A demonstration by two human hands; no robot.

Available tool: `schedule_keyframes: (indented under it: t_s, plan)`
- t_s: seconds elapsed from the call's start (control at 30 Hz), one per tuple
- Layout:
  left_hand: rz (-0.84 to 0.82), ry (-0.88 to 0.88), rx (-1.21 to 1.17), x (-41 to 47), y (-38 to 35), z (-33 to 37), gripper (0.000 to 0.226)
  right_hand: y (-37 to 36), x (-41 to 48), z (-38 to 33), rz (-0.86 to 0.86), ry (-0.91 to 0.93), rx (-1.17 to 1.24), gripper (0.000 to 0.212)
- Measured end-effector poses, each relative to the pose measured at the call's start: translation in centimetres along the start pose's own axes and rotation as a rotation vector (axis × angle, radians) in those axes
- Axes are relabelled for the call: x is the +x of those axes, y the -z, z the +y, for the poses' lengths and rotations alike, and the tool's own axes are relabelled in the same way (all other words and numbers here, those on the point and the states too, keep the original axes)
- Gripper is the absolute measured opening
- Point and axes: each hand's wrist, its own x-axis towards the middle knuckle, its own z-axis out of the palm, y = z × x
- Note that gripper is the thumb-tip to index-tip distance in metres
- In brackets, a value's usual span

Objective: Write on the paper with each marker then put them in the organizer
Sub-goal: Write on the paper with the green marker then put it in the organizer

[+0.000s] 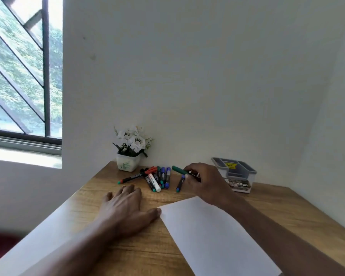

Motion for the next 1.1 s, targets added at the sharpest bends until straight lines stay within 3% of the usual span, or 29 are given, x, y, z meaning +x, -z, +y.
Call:
schedule_keyframes:
  t_s: [0.1,0.2,0.33,0.43,0.5,0.7,0.8,0.93,1.03,1.1]
  plan:
    - [0.050,-0.014,-0.089,-0.3,0.1,-0.1,0.092,0.0,-3.9,-2.1,-0.003,0.106,0.038,0.018]
    - [0.184,-0.113,-0.165,-0.7,0.2,0.0,0.084,-1.3,-6.2,-3.0,-0.017,0.213,-0.072,0.027]
    - [0.303,-0.355,-0.324,-1.7,0.6,1.1,0.052,-1.8,-7.4,-3.6,-0.024,0.267,-0.033,0.032]
    - [0.343,-0.432,-0.394,-2.1,0.4,1.8,0.027,-1.7,-7.7,-3.6,0.020,0.305,-0.036,0.040]
    - [0.349,-0.443,-0.407,-2.1,0.4,1.9,0.022,-1.6,-7.8,-3.6,0.038,0.312,-0.056,0.043]
    - [0.367,-0.407,-0.448,-1.8,0.7,0.8,0.019,-1.0,-7.7,-4.2,0.044,0.269,-0.159,0.046]
    - [0.438,-0.306,-0.460,-1.0,0.5,0.2,0.019,-1.0,-7.7,-4.0,0.085,0.188,-0.133,0.048]
    - [0.472,-0.169,-0.433,0.2,0.8,-1.2,0.020,-0.6,-7.8,-3.5,-0.011,0.119,-0.097,0.053]
    - [0.453,-0.107,-0.317,0.9,0.8,-1.6,0.018,-0.3,-7.3,-3.1,0.005,0.175,-0.007,0.066]
    - [0.432,-0.078,-0.278,1.4,0.7,-1.5,0.013,-0.6,-7.1,-2.8,0.041,0.189,0.154,0.050]
